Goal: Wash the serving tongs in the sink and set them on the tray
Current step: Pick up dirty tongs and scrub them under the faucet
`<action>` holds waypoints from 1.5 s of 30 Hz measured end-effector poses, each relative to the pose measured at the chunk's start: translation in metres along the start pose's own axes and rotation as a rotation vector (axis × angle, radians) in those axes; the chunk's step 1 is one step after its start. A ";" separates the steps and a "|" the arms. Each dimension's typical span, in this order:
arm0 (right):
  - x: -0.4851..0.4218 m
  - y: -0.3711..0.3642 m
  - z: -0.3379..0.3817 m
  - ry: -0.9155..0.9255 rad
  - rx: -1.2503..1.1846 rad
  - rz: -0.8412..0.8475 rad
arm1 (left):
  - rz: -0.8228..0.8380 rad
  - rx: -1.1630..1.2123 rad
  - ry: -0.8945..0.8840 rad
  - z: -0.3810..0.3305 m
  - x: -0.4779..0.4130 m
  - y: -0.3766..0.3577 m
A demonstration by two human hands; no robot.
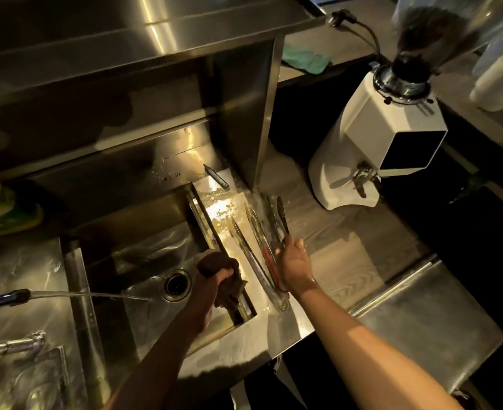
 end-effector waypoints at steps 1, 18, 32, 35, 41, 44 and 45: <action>0.001 0.002 -0.003 0.024 -0.025 -0.018 | 0.017 0.006 -0.015 -0.002 0.000 0.000; 0.035 -0.042 0.053 0.529 -0.087 0.427 | -0.107 0.631 -0.114 0.005 0.001 0.085; 0.063 -0.129 0.118 0.554 0.162 0.767 | -0.231 0.498 -0.036 0.020 0.000 0.203; 0.072 -0.161 0.139 0.631 0.214 0.720 | -0.274 0.558 0.071 0.025 -0.011 0.197; 0.087 -0.199 0.148 0.484 0.092 0.725 | -0.311 0.534 0.080 0.027 -0.018 0.221; 0.087 -0.193 0.157 0.572 0.218 0.797 | -0.318 0.399 0.071 0.027 -0.014 0.251; 0.084 -0.190 0.159 0.600 0.282 0.814 | -0.337 0.326 0.066 0.026 -0.011 0.260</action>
Point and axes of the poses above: each hand's wrist, its own x-axis away from the middle knuckle, its own y-axis out of the back of the hand, z = x × y, the point moved 2 cm from there along -x, towards the middle knuckle, and after that the axes turned 10 degrees about -x, right-handed, at the moved point
